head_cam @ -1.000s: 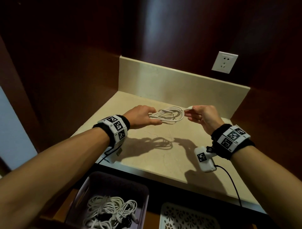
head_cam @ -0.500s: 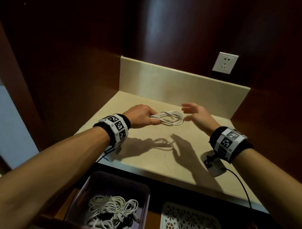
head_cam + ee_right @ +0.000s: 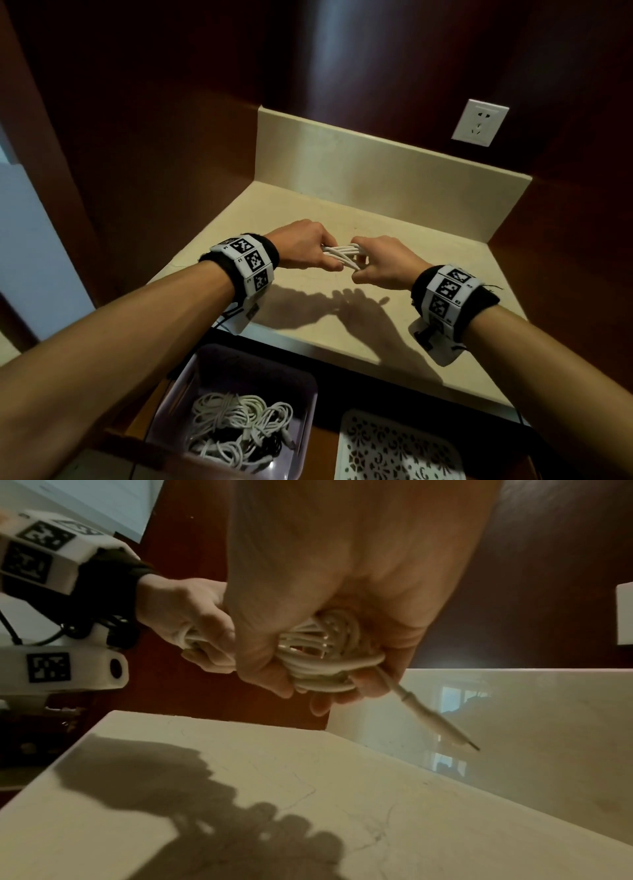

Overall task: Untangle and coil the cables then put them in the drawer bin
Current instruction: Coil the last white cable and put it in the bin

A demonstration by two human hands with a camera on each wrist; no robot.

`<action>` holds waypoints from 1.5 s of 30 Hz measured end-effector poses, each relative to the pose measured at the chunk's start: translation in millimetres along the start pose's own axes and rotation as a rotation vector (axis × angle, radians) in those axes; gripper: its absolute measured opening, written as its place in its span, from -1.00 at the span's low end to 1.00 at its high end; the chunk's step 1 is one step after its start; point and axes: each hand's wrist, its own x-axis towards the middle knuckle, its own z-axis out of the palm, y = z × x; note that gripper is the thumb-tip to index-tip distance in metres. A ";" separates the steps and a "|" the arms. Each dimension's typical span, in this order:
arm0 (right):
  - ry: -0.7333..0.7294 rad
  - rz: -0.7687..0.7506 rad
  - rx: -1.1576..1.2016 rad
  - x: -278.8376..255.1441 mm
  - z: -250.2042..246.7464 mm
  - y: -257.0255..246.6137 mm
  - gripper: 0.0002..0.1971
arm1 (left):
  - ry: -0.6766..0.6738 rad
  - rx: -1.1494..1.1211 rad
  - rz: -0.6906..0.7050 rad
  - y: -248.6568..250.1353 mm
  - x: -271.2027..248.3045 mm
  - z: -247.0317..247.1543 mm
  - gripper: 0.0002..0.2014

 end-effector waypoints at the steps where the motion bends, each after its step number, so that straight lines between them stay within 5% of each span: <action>1: -0.017 -0.005 -0.001 -0.5 1.9 0.2 -0.78 | -0.017 -0.004 -0.015 -0.2 -1.4 1.1 -0.77; 15: -0.098 0.018 0.161 -12.9 15.4 -11.3 -0.78 | 0.098 0.235 -0.029 -1.9 -32.1 4.6 -0.38; 24: -0.083 0.045 0.286 -26.8 22.4 -54.2 -0.93 | 0.098 0.022 -0.043 -31.2 -66.1 1.2 -0.67; 31: -0.159 0.117 0.444 -48.0 37.3 -94.3 -0.60 | -0.029 -0.055 -0.084 -70.9 -103.6 6.4 -0.65; 41: -0.157 0.165 0.576 -70.5 66.1 -131.5 -0.79 | -0.186 -0.023 -0.114 -92.5 -141.3 17.4 -0.53; 45: -0.269 0.195 0.583 -76.9 77.2 -140.2 -0.73 | -0.291 -0.048 -0.132 -96.6 -149.2 25.1 -0.59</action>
